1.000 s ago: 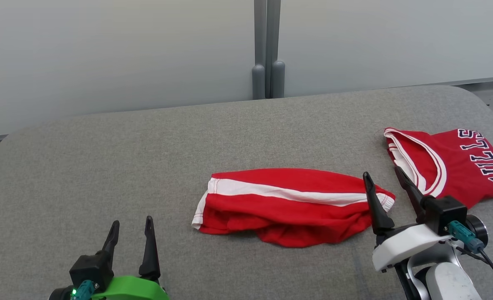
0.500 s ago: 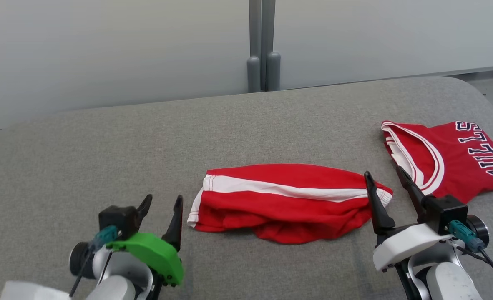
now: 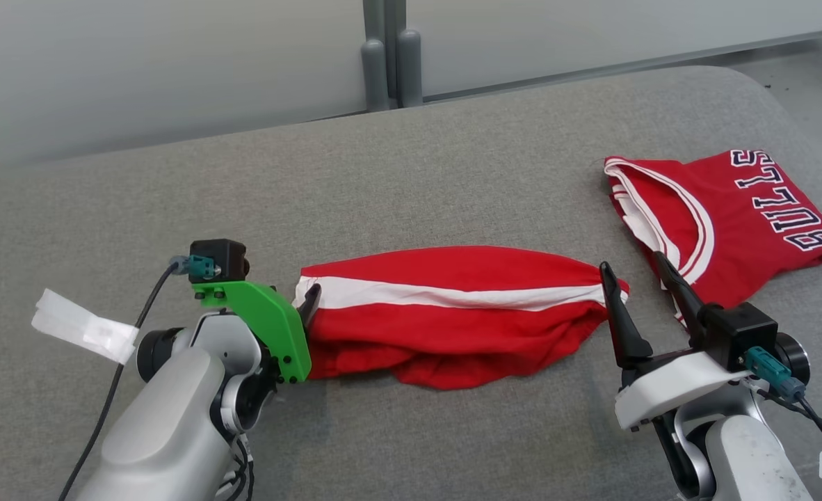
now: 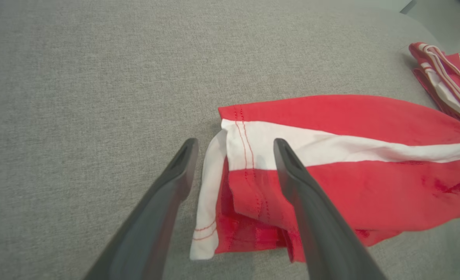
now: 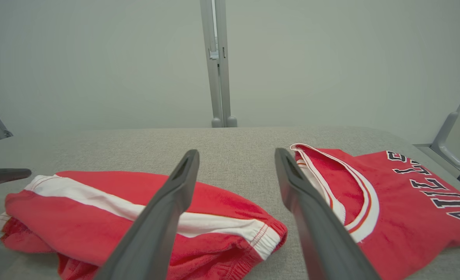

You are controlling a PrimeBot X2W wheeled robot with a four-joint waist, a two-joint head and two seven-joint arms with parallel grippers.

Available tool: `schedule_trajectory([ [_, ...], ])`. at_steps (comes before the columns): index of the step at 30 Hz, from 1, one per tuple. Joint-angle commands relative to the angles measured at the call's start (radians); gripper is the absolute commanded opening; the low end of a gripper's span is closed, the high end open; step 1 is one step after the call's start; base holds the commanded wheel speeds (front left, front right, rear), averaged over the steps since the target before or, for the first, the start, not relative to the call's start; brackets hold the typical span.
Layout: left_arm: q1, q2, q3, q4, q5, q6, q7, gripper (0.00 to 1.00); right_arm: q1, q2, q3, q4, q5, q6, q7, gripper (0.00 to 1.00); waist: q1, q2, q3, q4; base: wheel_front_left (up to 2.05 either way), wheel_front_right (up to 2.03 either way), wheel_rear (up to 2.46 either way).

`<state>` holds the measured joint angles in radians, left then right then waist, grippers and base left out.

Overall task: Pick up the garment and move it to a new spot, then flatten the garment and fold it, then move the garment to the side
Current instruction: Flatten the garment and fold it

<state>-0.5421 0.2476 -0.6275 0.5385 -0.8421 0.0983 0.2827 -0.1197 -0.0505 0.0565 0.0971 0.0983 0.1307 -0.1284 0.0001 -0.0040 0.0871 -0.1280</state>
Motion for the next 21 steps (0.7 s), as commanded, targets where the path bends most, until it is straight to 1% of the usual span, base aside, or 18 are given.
schedule_trajectory([
  [1,-0.022,-0.003,0.0,0.017,-0.011,-0.006,0.011,1.0,-0.012,-0.002,-0.003,0.003,-0.005,0.0,-0.007,1.0,-0.0001,0.004,0.031,-0.03,0.0,0.0,0.0],
  [5,-0.062,-0.005,-0.004,0.063,-0.014,-0.016,0.04,1.0,-0.019,-0.001,-0.003,0.012,-0.007,0.0,-0.016,1.0,-0.0001,0.004,0.041,-0.04,0.0,0.0,0.0],
  [12,-0.089,-0.014,-0.01,0.082,-0.02,-0.029,0.059,1.0,-0.022,-0.001,-0.008,0.021,-0.008,0.0,-0.023,1.0,-0.0001,0.004,0.042,-0.042,0.0,0.0,0.0],
  [18,-0.095,-0.01,-0.022,0.086,-0.013,-0.025,0.072,1.0,-0.024,-0.001,-0.006,0.024,-0.004,0.0,-0.025,1.0,-0.0001,0.004,0.04,-0.042,0.0,0.0,0.0],
  [21,-0.093,-0.003,-0.029,0.078,-0.008,-0.017,0.084,1.0,-0.024,-0.001,-0.007,0.026,-0.003,0.0,-0.025,1.0,-0.0001,0.004,0.038,-0.041,0.0,0.0,0.0],
])
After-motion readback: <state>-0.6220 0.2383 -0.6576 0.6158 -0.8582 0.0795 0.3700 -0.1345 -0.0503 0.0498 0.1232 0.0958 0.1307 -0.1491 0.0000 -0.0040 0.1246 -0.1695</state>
